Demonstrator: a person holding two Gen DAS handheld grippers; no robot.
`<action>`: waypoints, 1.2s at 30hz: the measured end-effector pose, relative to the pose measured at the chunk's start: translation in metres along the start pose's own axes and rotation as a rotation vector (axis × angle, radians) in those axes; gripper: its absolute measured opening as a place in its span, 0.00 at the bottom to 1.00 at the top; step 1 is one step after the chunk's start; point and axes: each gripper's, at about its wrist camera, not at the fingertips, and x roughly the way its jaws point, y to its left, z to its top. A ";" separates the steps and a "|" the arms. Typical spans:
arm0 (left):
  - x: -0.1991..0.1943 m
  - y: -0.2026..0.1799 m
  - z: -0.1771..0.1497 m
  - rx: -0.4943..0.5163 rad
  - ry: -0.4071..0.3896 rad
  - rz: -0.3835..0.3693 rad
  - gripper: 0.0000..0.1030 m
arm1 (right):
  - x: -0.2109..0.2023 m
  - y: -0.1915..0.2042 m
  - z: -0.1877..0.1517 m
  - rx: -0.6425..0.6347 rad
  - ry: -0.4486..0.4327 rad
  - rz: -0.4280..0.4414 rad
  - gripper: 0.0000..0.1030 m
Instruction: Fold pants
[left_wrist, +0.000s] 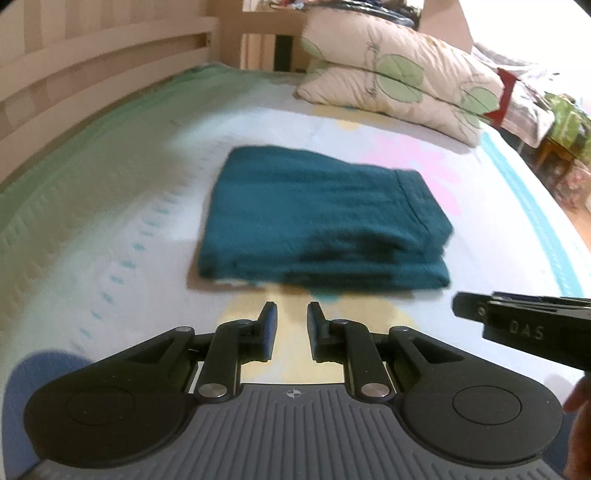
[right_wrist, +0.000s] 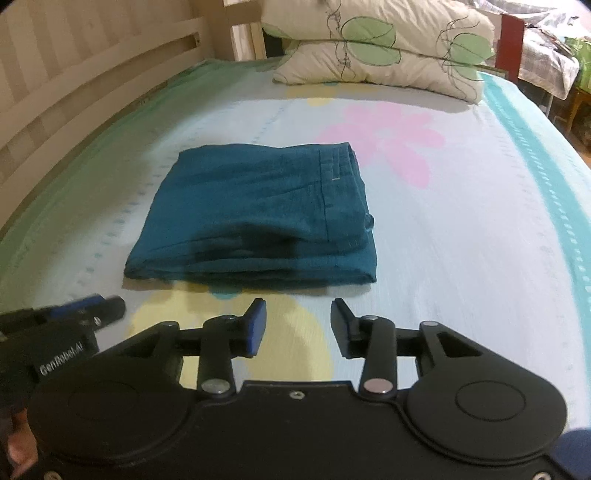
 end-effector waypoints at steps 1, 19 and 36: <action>-0.001 -0.002 -0.002 -0.001 0.007 0.003 0.17 | -0.002 -0.001 -0.003 0.009 -0.011 0.006 0.48; 0.006 -0.003 -0.031 0.061 -0.003 0.103 0.17 | -0.014 -0.001 -0.023 -0.020 -0.048 -0.017 0.48; 0.003 0.002 -0.024 0.023 0.009 0.076 0.17 | -0.008 0.004 -0.026 -0.021 -0.023 -0.021 0.48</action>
